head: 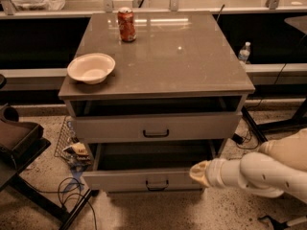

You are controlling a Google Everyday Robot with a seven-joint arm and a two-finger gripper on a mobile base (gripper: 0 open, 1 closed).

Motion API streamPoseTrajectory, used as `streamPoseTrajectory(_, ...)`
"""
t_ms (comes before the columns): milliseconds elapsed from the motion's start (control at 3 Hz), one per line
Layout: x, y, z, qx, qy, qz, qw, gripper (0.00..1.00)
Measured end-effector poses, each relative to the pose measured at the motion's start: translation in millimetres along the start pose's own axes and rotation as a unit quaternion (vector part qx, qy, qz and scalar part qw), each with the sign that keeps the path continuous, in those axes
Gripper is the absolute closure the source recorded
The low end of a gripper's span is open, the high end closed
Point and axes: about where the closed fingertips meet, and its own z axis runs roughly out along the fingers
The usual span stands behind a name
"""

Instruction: Open middle drawer

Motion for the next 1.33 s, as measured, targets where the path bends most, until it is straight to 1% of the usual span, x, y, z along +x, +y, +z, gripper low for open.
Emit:
streamPoseTrajectory(333,-9.4,-40.6,4.0,0.014,0.003,-0.022,0.9997,1.00)
streamPoseTrajectory(667,-15.9,-74.1,22.1,0.017,0.005,-0.036,0.9992,1.00)
streamPoseTrajectory(1000,-13.2,-92.0,56.4,0.001,0.012,-0.040,0.9991,1.00)
streamPoseTrajectory(1333,3.0,-90.8,95.4,-0.028,0.011,-0.025,0.9992,1.00)
